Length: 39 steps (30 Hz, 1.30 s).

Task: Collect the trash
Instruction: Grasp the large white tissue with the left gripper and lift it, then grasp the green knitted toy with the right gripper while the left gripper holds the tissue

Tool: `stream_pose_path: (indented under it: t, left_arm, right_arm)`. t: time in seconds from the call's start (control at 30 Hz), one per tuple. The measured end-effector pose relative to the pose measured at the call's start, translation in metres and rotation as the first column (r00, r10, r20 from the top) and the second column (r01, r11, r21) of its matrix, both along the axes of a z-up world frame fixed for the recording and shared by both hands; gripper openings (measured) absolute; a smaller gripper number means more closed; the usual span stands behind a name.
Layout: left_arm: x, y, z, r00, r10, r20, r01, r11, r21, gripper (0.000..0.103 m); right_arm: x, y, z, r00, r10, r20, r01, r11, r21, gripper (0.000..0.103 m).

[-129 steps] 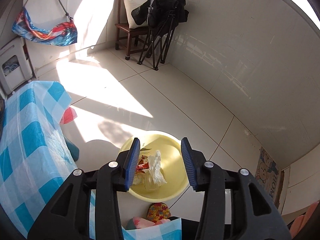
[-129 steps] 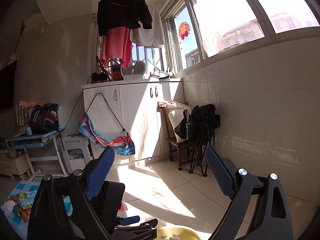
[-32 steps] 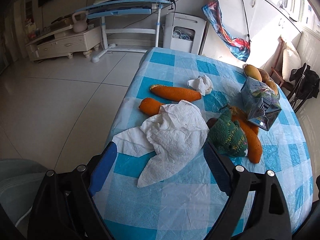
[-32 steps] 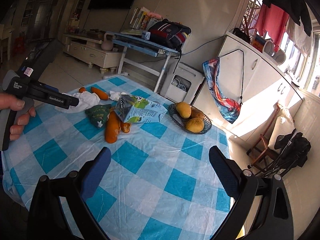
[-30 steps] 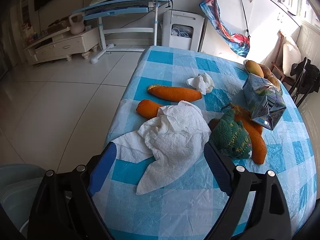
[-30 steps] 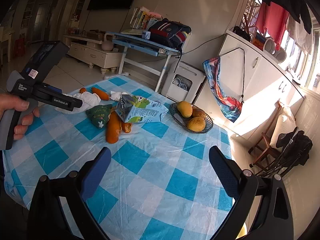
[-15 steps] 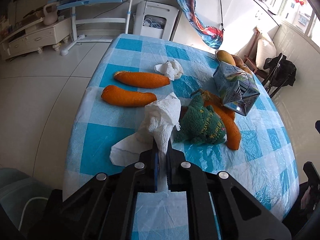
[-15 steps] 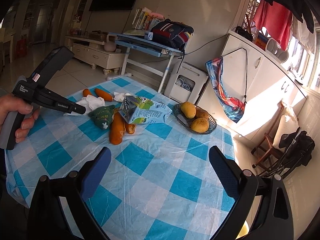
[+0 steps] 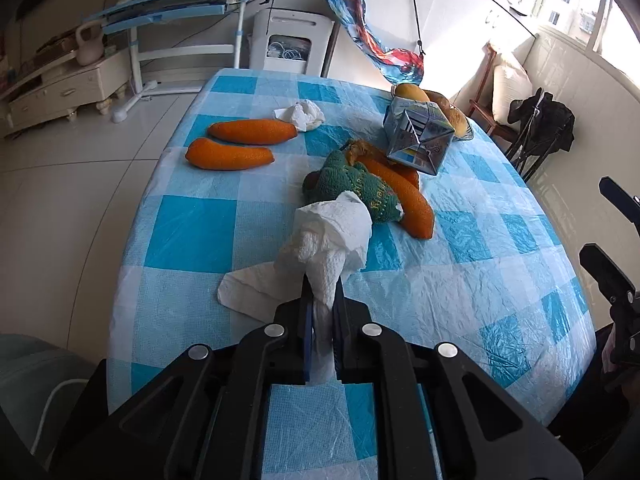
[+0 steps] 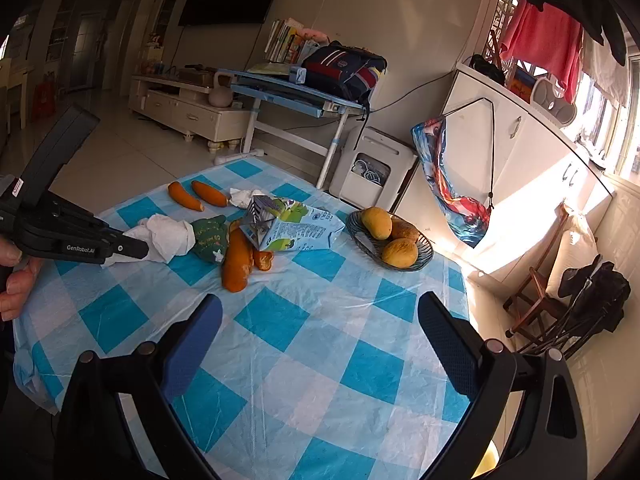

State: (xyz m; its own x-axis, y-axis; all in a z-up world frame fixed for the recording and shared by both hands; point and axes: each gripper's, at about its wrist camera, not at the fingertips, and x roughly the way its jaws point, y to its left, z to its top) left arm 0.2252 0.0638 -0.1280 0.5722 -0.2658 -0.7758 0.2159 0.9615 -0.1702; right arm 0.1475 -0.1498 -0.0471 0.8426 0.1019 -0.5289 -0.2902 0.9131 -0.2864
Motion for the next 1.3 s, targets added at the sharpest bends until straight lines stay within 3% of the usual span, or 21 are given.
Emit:
stream_pose_path:
  t: [0.13, 0.23, 0.7, 0.77, 0.83, 0.9, 1.07, 1.3]
  left_arm:
    - [-0.007, -0.011, 0.001, 0.999, -0.012, 0.030, 0.010, 0.998, 0.055, 0.026]
    - [-0.008, -0.013, 0.002, 0.999, -0.006, 0.045, 0.003, 0.997, 0.080, 0.032]
    - [-0.004, -0.011, 0.003, 0.999, 0.002, 0.052, -0.006, 0.997, 0.075, 0.034]
    - [-0.003, -0.010, 0.003, 0.999, -0.001, 0.045, -0.001, 0.998, 0.061, 0.029]
    - [-0.002, -0.008, 0.004, 0.999, 0.000, 0.040, -0.002, 0.999, 0.038, 0.012]
    - [-0.001, -0.001, 0.007, 0.999, 0.023, 0.044, -0.023, 1.000, 0.000, 0.008]
    - [0.001, 0.021, 0.014, 0.992, 0.115, 0.056, -0.110, 0.990, -0.084, 0.007]
    - [0.001, 0.053, 0.026, 0.960, 0.265, 0.094, -0.248, 0.955, -0.163, 0.007]
  right_arm:
    - [0.000, 0.002, -0.002, 1.000, 0.002, -0.005, -0.002, 1.000, -0.007, 0.094]
    - [0.000, 0.004, -0.005, 1.000, 0.007, -0.009, -0.007, 1.000, -0.013, 0.094]
    - [0.003, 0.016, -0.019, 0.997, 0.036, -0.062, -0.038, 0.999, -0.022, 0.094]
    - [0.003, 0.016, -0.018, 0.997, 0.041, -0.065, -0.041, 0.999, -0.002, 0.094]
    - [0.003, 0.017, -0.015, 0.997, 0.051, -0.060, -0.049, 0.998, 0.028, 0.094]
    - [0.003, 0.019, -0.012, 0.997, 0.060, -0.055, -0.057, 0.997, 0.052, 0.094]
    - [0.003, 0.041, -0.006, 0.991, 0.134, -0.021, -0.133, 0.990, 0.045, 0.094]
    - [0.032, 0.075, -0.006, 0.976, 0.215, -0.044, -0.209, 0.972, 0.107, 0.092]
